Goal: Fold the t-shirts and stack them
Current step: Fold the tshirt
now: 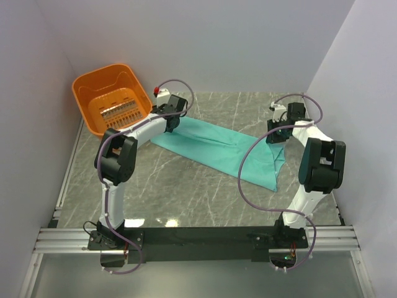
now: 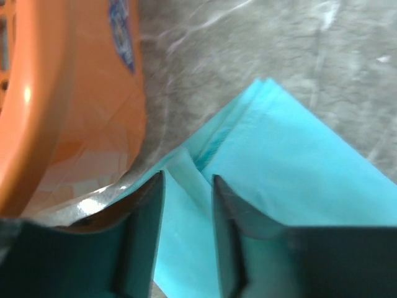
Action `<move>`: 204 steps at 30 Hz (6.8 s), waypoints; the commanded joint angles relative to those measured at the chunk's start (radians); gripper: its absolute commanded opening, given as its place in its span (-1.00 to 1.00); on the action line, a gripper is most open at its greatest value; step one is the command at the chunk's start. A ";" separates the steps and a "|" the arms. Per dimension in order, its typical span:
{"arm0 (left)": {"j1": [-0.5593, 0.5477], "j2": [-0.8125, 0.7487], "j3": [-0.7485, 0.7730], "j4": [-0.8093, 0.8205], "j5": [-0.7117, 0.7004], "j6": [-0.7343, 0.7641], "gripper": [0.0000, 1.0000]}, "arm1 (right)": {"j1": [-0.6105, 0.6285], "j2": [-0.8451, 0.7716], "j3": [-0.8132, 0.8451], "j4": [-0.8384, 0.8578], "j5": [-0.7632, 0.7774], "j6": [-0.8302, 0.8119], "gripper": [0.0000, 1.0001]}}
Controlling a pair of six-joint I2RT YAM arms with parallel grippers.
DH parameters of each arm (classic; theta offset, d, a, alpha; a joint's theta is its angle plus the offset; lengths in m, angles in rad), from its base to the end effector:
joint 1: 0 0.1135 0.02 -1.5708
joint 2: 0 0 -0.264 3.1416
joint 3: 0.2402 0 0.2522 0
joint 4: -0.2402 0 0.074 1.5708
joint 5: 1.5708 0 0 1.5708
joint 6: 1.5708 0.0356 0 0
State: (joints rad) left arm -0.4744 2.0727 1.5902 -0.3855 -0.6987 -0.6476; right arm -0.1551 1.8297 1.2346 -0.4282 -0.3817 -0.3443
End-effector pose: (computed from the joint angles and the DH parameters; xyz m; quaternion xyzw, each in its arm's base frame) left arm 0.4173 -0.1885 0.2072 -0.1937 0.8687 0.1000 0.4448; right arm 0.3773 -0.0456 0.1897 -0.1403 0.9362 0.1114 0.3023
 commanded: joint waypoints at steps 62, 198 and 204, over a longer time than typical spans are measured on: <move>0.131 -0.324 -0.679 0.416 0.387 -0.199 -0.71 | -0.265 -0.225 -0.242 -0.020 -0.157 -0.070 0.06; 0.051 -1.194 -1.179 0.320 0.464 -0.152 0.70 | -0.127 0.258 0.338 -0.115 -0.121 0.287 -0.28; 0.049 -1.191 -1.178 0.313 0.462 -0.153 0.70 | -0.127 0.295 0.387 -0.139 -0.161 0.306 -0.59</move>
State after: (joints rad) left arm -0.4286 0.8936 0.4133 -0.1081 -0.2474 -0.8059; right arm -0.2775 2.1162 1.5696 -0.5549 -0.5041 -0.0494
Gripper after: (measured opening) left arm 0.852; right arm 0.219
